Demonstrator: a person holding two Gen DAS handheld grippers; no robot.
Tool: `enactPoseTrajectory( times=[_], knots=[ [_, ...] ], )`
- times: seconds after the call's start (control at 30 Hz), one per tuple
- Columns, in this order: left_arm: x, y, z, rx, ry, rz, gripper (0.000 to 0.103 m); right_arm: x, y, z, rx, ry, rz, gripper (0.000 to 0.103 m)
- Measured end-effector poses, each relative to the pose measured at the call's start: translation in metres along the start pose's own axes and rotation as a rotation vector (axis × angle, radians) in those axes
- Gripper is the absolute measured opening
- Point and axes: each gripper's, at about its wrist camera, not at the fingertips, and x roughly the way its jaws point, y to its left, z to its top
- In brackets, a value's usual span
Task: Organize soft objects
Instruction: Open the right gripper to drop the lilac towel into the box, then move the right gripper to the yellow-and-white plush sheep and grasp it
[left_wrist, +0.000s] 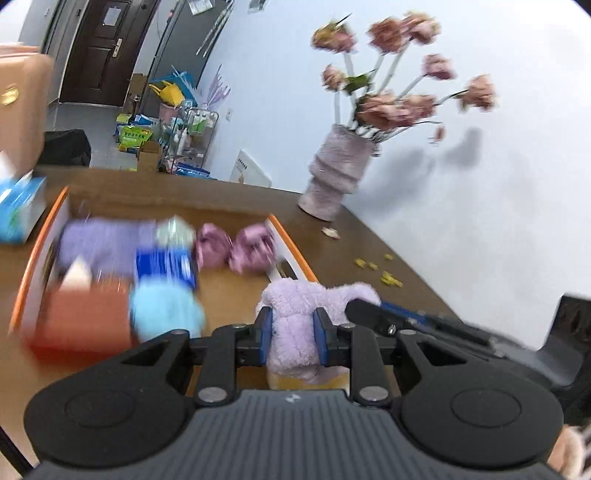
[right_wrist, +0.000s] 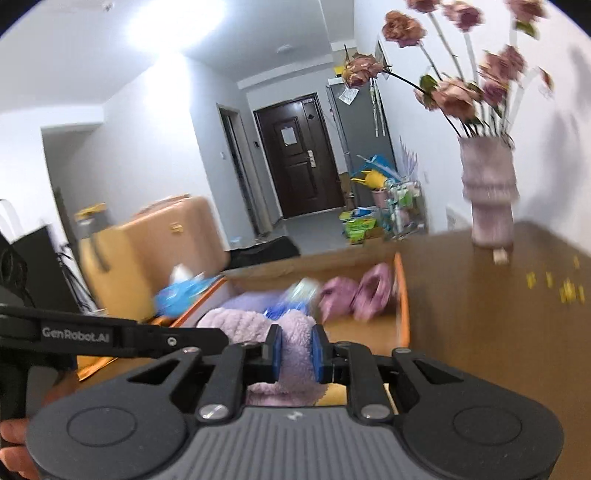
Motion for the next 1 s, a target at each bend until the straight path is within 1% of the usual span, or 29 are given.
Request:
enactPoseTrajectory(
  times=[0.03,0.07,0.1,0.13,0.2,0.23,0.27,0.3,0.33,0.37,0.4,0.43,0.47,0.5,0.53,0.6,0.67,0.73,0.8,0.87,0.9,1.0],
  knots=[
    [0.022,0.008,0.013,-0.006,0.022,0.03,0.025,0.033,-0.005,0.014,-0.041,0.047,-0.02,0.017],
    [0.047,0.018,0.026,-0.049,0.059,0.075,0.024,0.062,-0.014,0.023,-0.033,0.087,-0.026,0.017],
    [0.072,0.026,0.036,-0.058,0.095,0.093,0.024,0.088,-0.023,0.028,-0.009,0.131,-0.035,0.017],
    [0.095,0.032,0.044,-0.051,0.11,0.117,0.024,0.121,-0.032,0.034,0.001,0.195,-0.053,0.016],
    [0.128,0.043,0.052,-0.026,0.14,0.158,0.024,0.166,-0.045,0.039,0.025,0.276,-0.079,0.017],
    [0.143,0.051,0.053,-0.036,0.17,0.18,0.025,0.185,-0.048,0.04,0.026,0.319,-0.089,0.018],
    [0.154,0.058,0.05,-0.043,0.194,0.211,0.026,0.195,-0.05,0.039,0.034,0.339,-0.103,0.02],
    [0.162,0.062,0.047,-0.038,0.211,0.243,0.026,0.2,-0.047,0.038,-0.003,0.331,-0.14,0.021],
    [0.163,0.063,0.043,-0.023,0.206,0.237,0.026,0.204,-0.043,0.039,-0.04,0.34,-0.152,0.023],
    [0.16,0.061,0.043,-0.009,0.198,0.232,0.026,0.205,-0.042,0.039,-0.046,0.342,-0.152,0.023],
    [0.156,0.058,0.043,0.005,0.183,0.23,0.027,0.205,-0.042,0.039,-0.046,0.34,-0.148,0.023],
    [0.154,0.056,0.043,0.021,0.177,0.237,0.031,0.205,-0.041,0.039,-0.053,0.34,-0.147,0.023],
    [0.154,0.055,0.043,0.035,0.177,0.247,0.036,0.204,-0.039,0.038,-0.061,0.334,-0.151,0.025],
    [0.152,0.054,0.043,0.04,0.183,0.258,0.037,0.202,-0.038,0.038,-0.066,0.325,-0.158,0.027],
    [0.15,0.054,0.043,0.044,0.191,0.26,0.039,0.199,-0.04,0.039,-0.069,0.317,-0.16,0.032],
    [0.14,0.053,0.044,0.045,0.182,0.261,0.044,0.186,-0.038,0.043,-0.079,0.293,-0.16,0.033],
    [0.121,0.048,0.049,0.062,0.157,0.273,0.051,0.168,-0.036,0.049,-0.096,0.261,-0.159,0.039],
    [0.098,0.043,0.054,0.087,0.112,0.303,0.055,0.142,-0.031,0.058,-0.127,0.219,-0.152,0.044],
    [0.065,0.036,0.057,0.133,0.046,0.34,0.06,0.107,-0.03,0.068,-0.152,0.168,-0.158,0.045],
    [0.03,0.028,0.058,0.183,-0.017,0.371,0.07,0.077,-0.03,0.078,-0.158,0.131,-0.175,0.055],
    [0.013,0.024,0.056,0.203,-0.049,0.392,0.072,0.06,-0.03,0.082,-0.166,0.109,-0.182,0.057],
    [-0.037,0.014,0.051,0.251,-0.151,0.45,0.081,0.017,-0.026,0.091,-0.186,0.049,-0.202,0.063]
  ],
)
